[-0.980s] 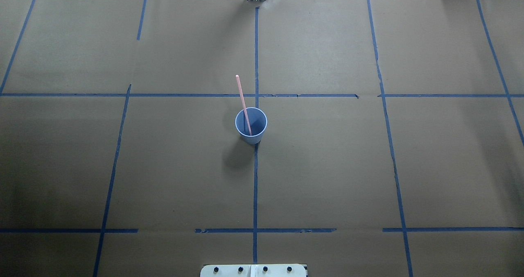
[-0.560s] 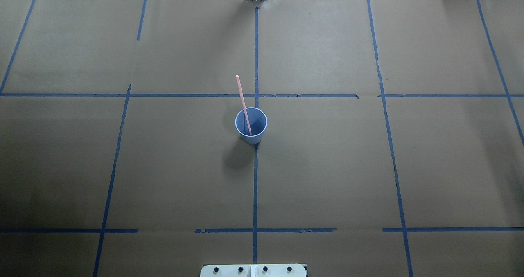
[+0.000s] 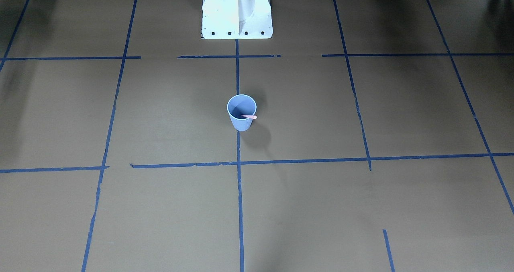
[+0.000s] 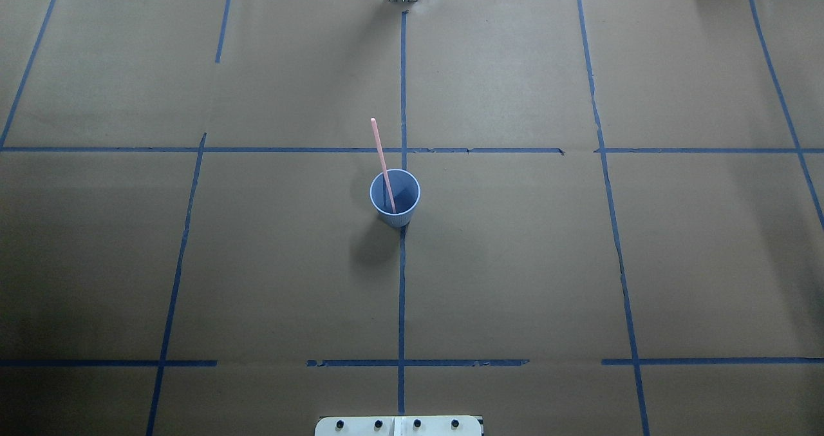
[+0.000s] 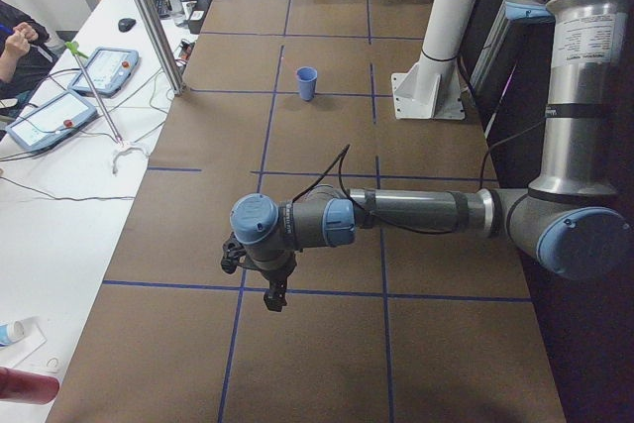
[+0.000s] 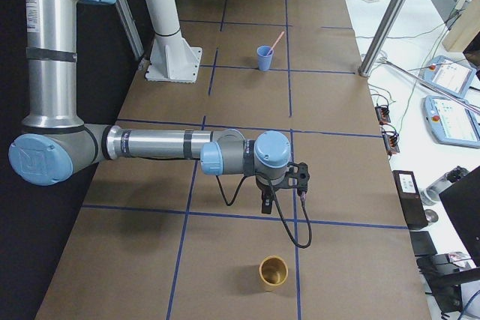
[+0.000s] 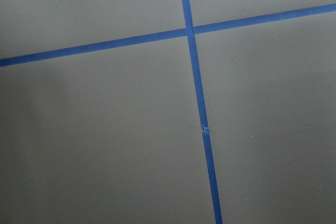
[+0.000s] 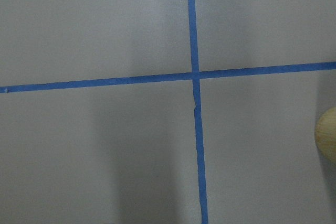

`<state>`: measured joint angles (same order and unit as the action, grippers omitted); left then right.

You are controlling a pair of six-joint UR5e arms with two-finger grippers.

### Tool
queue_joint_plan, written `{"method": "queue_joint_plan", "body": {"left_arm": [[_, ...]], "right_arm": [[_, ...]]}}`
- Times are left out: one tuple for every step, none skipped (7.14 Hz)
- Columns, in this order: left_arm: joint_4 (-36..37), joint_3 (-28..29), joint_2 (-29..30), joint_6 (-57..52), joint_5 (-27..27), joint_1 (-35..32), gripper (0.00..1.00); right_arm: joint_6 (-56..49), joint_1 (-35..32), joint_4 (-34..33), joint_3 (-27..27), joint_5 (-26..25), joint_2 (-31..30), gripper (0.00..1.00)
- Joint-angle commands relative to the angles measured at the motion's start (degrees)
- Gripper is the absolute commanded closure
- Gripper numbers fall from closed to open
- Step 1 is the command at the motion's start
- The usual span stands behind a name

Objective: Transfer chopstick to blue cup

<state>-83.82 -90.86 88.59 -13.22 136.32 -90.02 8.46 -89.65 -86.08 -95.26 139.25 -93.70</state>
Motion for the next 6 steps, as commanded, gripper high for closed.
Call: {"method": "queue_joint_plan", "body": {"left_arm": [[-0.6, 1.0, -0.3, 2.3, 0.6, -0.2, 0.0], [-0.7, 1.0, -0.2, 4.1, 0.6, -0.2, 0.0], [-0.8, 1.3, 0.2, 4.2, 0.4, -0.2, 0.0], [-1.1, 1.3, 0.1, 4.3, 0.4, -0.2, 0.0], [-1.2, 1.2, 0.2, 4.3, 0.4, -0.2, 0.0], [-2.2, 1.3, 0.1, 4.6, 0.4, -0.2, 0.0]], "right_arm": [[0.0, 0.0, 0.3, 0.1, 0.0, 0.3, 0.0], [0.0, 0.0, 0.4, -0.1, 0.0, 0.4, 0.0], [0.2, 0.0, 0.4, -0.1, 0.0, 0.4, 0.0], [0.3, 0.0, 0.4, -0.1, -0.1, 0.4, 0.0], [0.3, 0.0, 0.4, -0.1, -0.1, 0.4, 0.0], [0.3, 0.0, 0.4, -0.1, -0.1, 0.3, 0.0]]}}
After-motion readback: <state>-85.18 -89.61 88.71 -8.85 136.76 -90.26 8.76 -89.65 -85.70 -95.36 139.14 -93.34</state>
